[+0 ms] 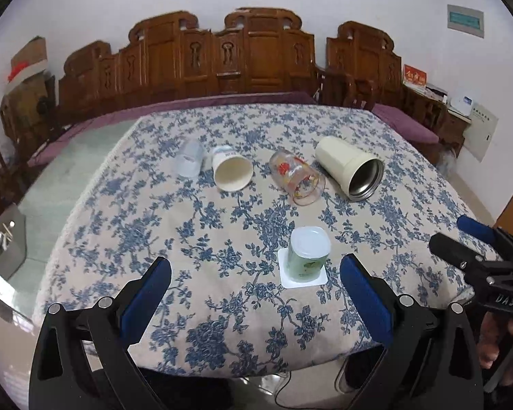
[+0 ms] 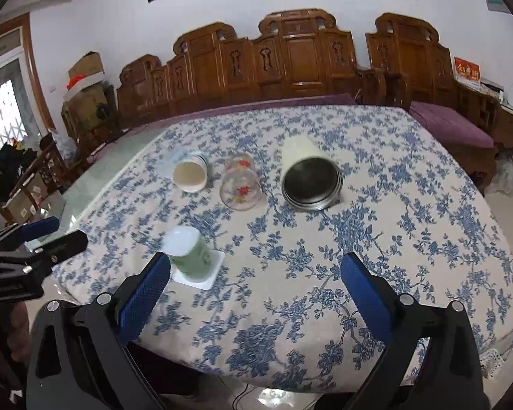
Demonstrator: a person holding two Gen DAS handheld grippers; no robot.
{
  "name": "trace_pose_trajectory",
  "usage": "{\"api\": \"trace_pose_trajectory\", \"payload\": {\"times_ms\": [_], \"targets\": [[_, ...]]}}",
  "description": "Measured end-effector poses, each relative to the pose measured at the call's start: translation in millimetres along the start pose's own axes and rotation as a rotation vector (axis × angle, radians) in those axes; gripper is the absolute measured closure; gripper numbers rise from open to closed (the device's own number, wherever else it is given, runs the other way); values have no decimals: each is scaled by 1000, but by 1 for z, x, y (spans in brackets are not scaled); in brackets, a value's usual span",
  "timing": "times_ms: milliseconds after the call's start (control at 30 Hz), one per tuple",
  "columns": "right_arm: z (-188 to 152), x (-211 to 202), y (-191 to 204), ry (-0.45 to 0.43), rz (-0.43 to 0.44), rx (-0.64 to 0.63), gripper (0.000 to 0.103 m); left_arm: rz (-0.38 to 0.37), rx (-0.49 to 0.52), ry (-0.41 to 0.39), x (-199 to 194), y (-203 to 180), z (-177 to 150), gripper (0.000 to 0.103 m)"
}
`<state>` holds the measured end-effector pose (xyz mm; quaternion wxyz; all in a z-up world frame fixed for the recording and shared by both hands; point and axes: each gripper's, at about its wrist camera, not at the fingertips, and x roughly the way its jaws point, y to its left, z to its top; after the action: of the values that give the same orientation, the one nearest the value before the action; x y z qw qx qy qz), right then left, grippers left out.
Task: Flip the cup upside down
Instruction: 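Open the left gripper and withdraw both tools from the cup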
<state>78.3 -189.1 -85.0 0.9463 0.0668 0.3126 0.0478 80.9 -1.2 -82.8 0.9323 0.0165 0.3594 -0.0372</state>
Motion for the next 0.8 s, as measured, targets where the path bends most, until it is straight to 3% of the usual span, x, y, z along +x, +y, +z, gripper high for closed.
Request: {"api": "trace_pose_trajectory", "payload": {"times_ms": [567, 800], "targets": [[9, -135, 50, -273, -56, -91, 2, 34, -26, -228, -120, 0, 1, 8], [8, -155, 56, -306, -55, -89, 3, 42, -39, -275, -142, 4, -2, 8]]}}
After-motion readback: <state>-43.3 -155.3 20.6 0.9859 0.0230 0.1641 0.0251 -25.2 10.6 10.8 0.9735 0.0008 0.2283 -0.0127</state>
